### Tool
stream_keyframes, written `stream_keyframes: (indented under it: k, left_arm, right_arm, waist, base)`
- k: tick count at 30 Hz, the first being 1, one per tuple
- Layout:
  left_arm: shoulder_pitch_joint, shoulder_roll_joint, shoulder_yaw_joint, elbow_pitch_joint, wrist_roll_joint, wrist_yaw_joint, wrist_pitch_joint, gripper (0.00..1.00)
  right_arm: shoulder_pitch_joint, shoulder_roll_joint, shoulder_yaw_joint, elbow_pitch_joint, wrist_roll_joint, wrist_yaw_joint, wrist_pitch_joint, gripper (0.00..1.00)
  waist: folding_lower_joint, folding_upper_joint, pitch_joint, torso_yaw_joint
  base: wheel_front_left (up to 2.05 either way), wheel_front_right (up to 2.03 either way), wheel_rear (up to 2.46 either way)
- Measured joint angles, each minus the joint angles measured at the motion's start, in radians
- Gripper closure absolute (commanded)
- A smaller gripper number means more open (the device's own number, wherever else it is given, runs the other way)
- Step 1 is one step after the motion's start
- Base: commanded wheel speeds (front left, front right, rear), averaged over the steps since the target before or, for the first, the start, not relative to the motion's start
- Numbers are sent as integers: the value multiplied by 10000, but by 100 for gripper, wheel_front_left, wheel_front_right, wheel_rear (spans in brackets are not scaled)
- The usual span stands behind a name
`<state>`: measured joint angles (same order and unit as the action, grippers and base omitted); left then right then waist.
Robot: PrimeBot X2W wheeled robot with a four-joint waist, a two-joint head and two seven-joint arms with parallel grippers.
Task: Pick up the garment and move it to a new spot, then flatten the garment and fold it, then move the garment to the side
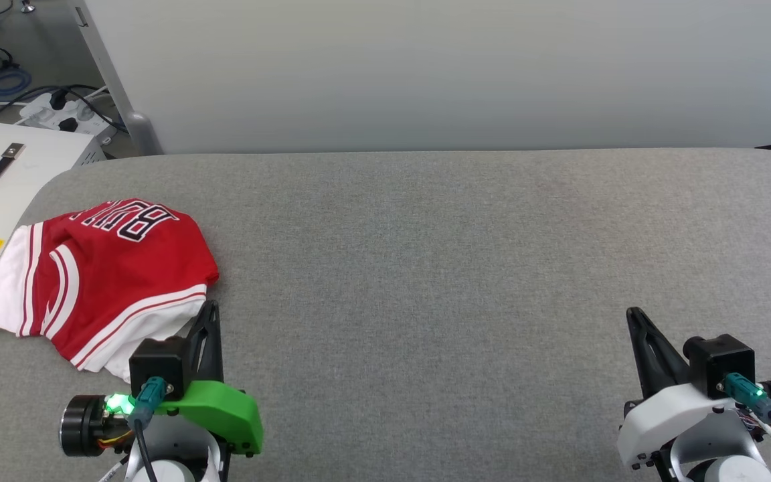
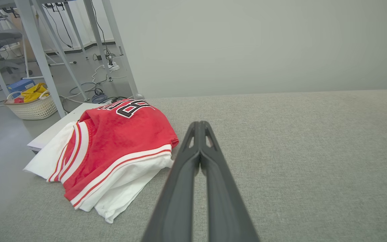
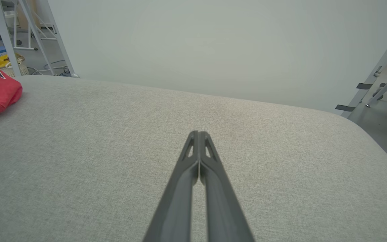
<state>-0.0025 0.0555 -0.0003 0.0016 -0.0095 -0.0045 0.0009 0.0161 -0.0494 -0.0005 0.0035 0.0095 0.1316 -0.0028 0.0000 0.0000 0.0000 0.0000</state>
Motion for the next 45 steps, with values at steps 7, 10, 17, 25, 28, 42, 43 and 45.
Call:
stream_keyframes:
  k: [7, 10, 17, 25, 28, 42, 43, 45]
  left_arm:
    - [0, 0, 0, 0, 2, 0, 0, 100]
    - [0, 0, 0, 0, 2, 0, 0, 100]
    - [0, 0, 0, 0, 0, 0, 0, 100]
    - [0, 0, 0, 0, 0, 0, 0, 100]
    - [0, 0, 0, 0, 2, 0, 0, 100]
    - [0, 2, 0, 4, -6, 0, 0, 0]
    - [0, 2, 0, 8, -6, -2, -2, 0]
    - [0, 2, 0, 35, -17, -2, -13, 0]
  right_arm:
    - [0, 0, 0, 0, 0, 0, 0, 100]
    - [0, 0, 2, 0, 0, 0, 0, 100]
    - [0, 0, 2, 0, 0, 0, 0, 100]
    - [0, 0, 2, 0, 0, 0, 0, 100]
    - [0, 0, 0, 0, 0, 0, 0, 100]
    - [7, 4, -2, 8, 10, 0, -2, 0]
    - [7, 4, -4, 10, 21, 0, -2, 0]
    - [7, 6, -13, 12, 36, 0, -19, 0]
  waist:
    - [0, 0, 0, 0]
    - [0, 0, 0, 0]
    - [0, 0, 0, 0]
    - [0, 0, 0, 0]
    - [0, 0, 0, 0]
    - [0, 0, 1, 0]
    - [0, 0, 2, -1]
    - [0, 0, 4, -1]
  base:
    - [0, 0, 0]
    - [0, 0, 0]
    - [0, 0, 0]
    - [0, 0, 0]
    - [0, 0, 0]
    - [0, 0, 0]
    - [0, 0, 0]
    - [0, 0, 0]
